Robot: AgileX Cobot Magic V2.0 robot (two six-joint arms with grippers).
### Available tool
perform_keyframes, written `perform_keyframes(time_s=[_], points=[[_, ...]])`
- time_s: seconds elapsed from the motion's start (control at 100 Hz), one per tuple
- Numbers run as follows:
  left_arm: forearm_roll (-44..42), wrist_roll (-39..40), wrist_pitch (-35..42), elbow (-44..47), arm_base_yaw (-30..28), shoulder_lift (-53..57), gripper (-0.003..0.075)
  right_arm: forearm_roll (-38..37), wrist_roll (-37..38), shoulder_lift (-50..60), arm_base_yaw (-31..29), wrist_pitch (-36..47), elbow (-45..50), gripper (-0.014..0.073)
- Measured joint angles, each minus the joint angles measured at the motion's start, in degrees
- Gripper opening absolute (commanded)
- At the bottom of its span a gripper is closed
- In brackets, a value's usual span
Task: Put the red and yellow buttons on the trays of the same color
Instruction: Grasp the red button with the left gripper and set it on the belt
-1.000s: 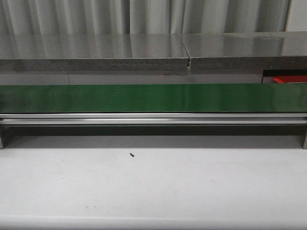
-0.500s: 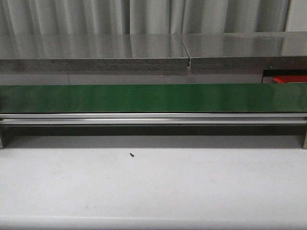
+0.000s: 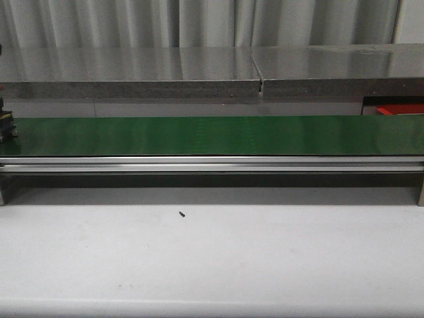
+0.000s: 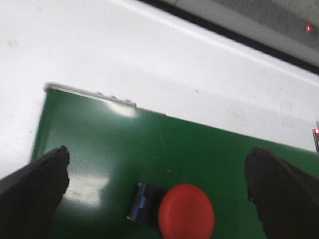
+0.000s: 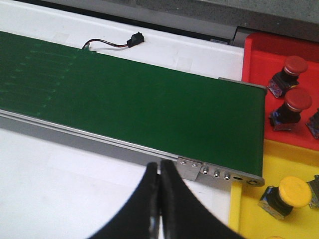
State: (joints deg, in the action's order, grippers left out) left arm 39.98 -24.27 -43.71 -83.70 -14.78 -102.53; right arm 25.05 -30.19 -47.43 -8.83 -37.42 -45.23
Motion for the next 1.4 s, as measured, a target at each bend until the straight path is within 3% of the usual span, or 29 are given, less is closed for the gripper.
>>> perform_keyframes(time_s=[0.36, 0.76, 1.4], points=[[-15.2, 2.6, 6.0, -1.6, -6.1, -0.5, 0.0652, 0.0, 0.0, 0.0, 0.0, 0.0, 0.0, -0.0066], [-15.9, 3.9, 12.5, -2.8, -12.3, -9.6, 0.0652, 0.0, 0.0, 0.0, 0.0, 0.0, 0.0, -0.0066], [-15.0, 3.9, 13.1, -20.0, -12.8, -26.5, 0.0652, 0.0, 0.0, 0.0, 0.0, 0.0, 0.0, -0.0066]])
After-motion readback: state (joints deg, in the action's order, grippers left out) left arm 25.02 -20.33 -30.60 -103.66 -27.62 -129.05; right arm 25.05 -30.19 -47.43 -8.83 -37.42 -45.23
